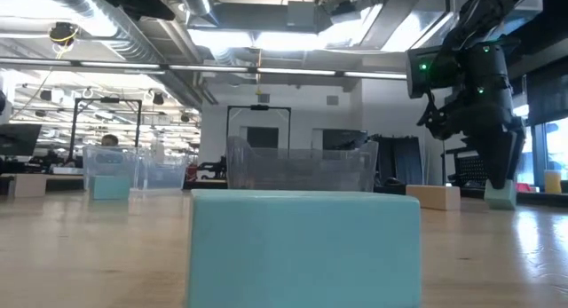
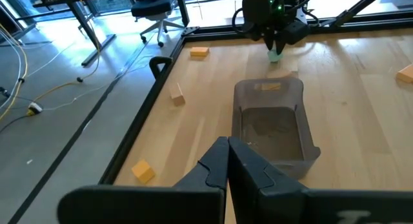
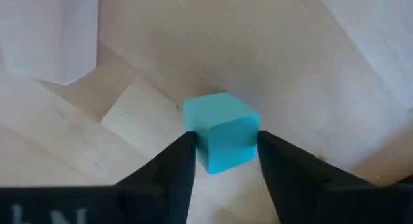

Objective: Sort & place blocks by color
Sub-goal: Put the top right light blue block into the black transparent bin

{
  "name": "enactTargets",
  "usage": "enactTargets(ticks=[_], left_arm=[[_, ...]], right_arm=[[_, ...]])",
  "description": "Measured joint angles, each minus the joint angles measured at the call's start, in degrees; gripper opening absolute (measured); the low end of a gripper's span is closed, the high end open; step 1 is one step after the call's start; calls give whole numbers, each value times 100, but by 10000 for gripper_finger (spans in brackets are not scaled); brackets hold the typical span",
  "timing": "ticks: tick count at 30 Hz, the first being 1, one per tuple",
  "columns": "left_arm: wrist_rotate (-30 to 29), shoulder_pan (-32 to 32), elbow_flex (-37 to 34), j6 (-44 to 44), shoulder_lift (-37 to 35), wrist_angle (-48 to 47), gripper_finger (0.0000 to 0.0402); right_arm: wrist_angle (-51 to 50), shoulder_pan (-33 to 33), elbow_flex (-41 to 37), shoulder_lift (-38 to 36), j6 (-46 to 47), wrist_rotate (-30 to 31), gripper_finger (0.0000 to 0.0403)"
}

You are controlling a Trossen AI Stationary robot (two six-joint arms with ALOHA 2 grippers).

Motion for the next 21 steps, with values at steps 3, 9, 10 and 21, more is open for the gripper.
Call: enactTargets(ticks=[3,9,10,21], left_arm=[[0,0,0,-1,0,0,0],[0,0,0,-4,-1,0,0],[0,0,0,-5,0,0,0],[0,1,0,-8,0,0,0]], right_arm=[[31,1,2,0,-207,102,168],[33,0,4,-2,-254,220,168],[33,0,4,-2,-322,220,168],[-68,0,5,-2,-75,211,168]])
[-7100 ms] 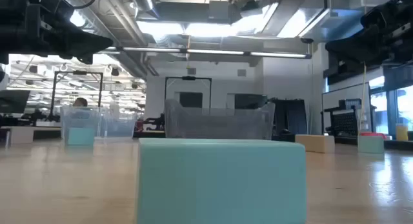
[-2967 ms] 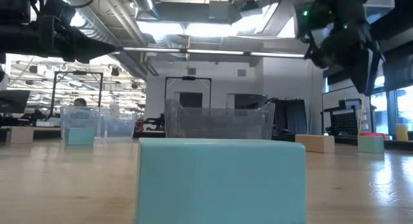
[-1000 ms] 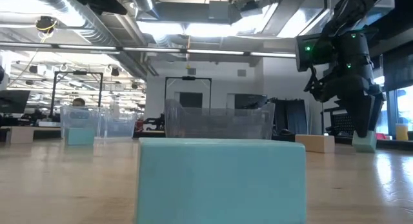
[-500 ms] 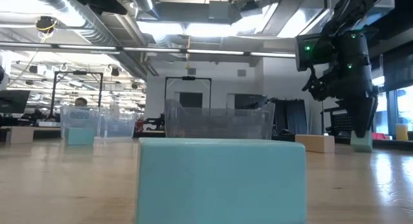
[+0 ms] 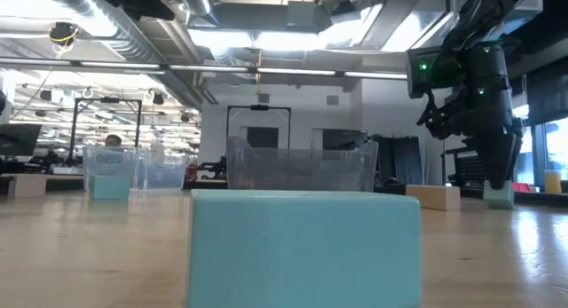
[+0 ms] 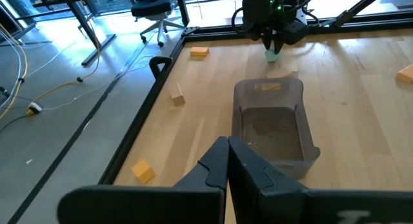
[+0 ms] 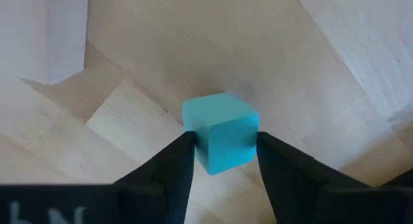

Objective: Sort & place blocks by color
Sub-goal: Put the top right light blue block into the black transparent bin

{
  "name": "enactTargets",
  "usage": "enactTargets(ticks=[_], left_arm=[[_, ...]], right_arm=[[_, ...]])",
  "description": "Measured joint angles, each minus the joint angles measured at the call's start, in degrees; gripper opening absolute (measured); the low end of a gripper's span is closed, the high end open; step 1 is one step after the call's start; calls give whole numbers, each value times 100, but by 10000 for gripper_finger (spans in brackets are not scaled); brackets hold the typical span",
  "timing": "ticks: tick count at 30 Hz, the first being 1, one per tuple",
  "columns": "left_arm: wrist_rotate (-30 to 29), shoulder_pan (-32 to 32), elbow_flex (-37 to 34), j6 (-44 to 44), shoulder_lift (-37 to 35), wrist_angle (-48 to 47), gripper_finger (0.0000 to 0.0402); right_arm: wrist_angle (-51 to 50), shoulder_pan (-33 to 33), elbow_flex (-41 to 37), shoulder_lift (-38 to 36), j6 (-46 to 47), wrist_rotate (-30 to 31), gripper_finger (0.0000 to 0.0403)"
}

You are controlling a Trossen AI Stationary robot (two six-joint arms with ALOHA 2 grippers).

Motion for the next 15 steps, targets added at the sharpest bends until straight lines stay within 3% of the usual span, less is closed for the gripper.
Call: enactTargets(ticks=[8,15], left_arm=[[0,0,0,-4,-2,0,0],[0,0,0,-6,0,2,0]], right_arm=[[-104,4,32,0,-158,-853,168],[-134,2,303,-1,-53,-368,168]])
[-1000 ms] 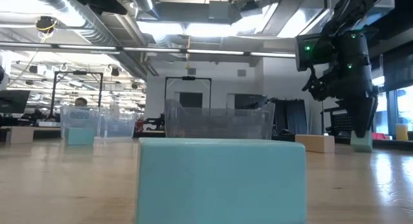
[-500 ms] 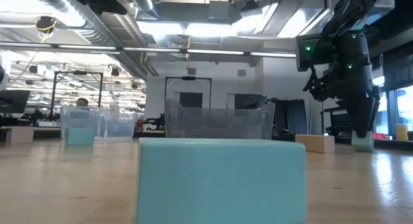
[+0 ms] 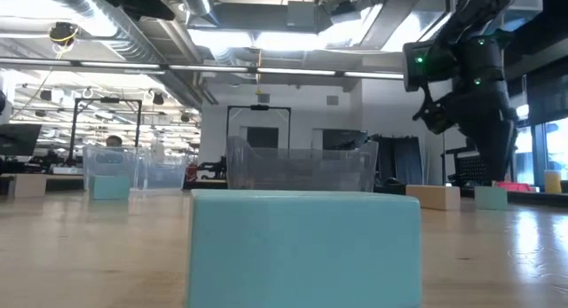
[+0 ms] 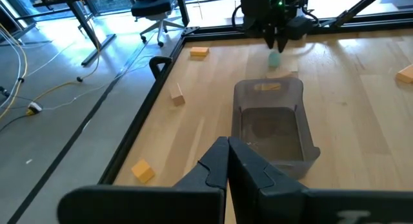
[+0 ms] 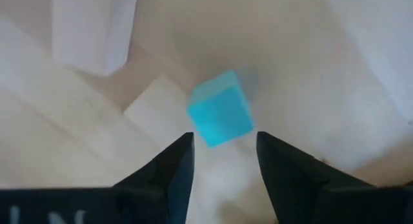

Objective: Sort & place blocks by color
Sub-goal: Put the top right light blue block into the black transparent bin

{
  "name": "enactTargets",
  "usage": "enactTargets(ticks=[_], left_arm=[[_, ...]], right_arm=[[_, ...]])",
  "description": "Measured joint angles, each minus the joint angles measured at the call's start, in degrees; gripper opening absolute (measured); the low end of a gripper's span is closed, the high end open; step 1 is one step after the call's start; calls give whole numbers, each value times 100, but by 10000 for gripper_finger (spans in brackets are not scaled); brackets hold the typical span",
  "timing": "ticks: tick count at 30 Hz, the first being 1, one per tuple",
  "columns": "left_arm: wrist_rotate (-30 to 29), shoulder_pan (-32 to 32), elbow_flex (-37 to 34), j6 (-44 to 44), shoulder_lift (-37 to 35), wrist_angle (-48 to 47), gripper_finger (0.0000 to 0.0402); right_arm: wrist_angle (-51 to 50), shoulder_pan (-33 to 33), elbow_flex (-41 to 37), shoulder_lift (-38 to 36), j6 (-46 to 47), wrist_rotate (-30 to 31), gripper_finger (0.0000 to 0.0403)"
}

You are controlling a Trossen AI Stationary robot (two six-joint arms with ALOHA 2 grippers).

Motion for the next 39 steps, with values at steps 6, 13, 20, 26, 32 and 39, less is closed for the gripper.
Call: enactTargets(ticks=[6,13,20,26,32,39], left_arm=[[148,0,0,-31,-2,-1,0],[341,-2,0,-36,-2,-2,0],[339,-2,0,-29,-2,-2,0],[341,0,0,-27,-2,-2,0],[339,-1,0,-23,-2,-2,0],[339,0,0,63,-2,-2,0]], right_arm=[[-3,-1,59,-1,1807,68,168],[186,-2,56,-1,3317,70,168],[146,0,24,-1,4146,69,168],[154,0,24,-1,4333,61,168],[154,0,24,-1,4494,70,168],[152,0,24,-1,4624,141,168]])
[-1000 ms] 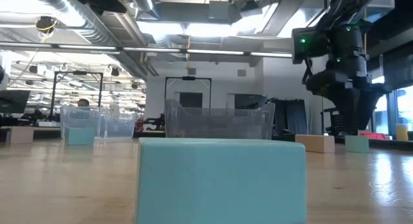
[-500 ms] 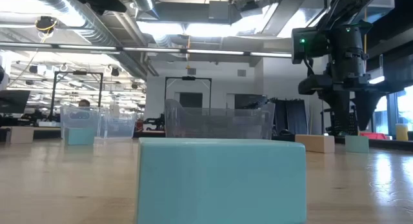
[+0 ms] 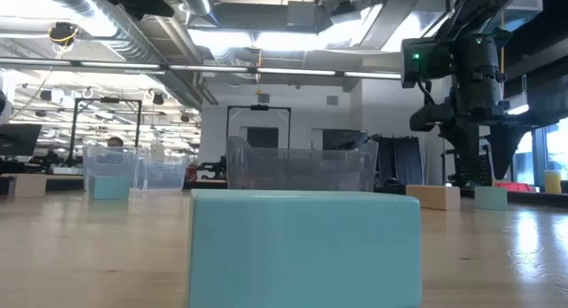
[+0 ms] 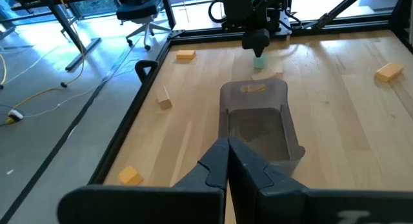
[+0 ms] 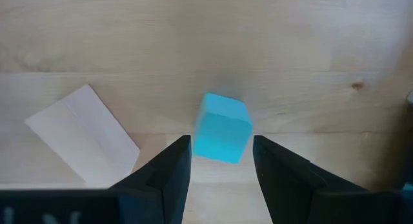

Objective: Sort & place blocks by color
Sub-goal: Put the top right light blue block into the black transparent bin

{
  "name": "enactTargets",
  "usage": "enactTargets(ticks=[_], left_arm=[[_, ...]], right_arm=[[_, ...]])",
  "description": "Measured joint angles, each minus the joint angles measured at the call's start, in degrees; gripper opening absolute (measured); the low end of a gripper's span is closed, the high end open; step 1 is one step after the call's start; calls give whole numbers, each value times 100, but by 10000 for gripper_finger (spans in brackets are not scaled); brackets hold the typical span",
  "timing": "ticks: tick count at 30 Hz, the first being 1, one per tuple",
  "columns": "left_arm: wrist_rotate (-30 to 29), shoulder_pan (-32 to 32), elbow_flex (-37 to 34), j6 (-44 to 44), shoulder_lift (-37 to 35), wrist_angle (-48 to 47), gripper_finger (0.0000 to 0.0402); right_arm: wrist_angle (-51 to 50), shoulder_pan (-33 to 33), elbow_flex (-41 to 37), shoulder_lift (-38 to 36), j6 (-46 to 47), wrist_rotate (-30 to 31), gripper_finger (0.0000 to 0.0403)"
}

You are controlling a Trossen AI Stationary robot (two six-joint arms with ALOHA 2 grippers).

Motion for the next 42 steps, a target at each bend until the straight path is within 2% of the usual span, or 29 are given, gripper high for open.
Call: enactTargets(ticks=[12,15,20,25,29,37,42], left_arm=[[72,-1,116,313,99,-73,0],[61,0,546,465,329,-230,0],[-386,2,1692,555,971,-1385,0],[-447,2,2513,555,1636,-2251,0],[-446,-3,2906,514,2042,-2643,0],[-423,-151,3528,779,2462,-2758,0],[-550,-322,3865,863,2536,-2974,0]], right_arm=[[0,0,-4,0,255,164,168],[1,0,-4,0,262,169,168],[2,41,-4,2,269,178,168],[4,50,-4,4,303,196,168],[2,103,-4,4,516,238,168],[8,176,-13,4,807,277,168],[529,195,-399,-17,943,83,168]])
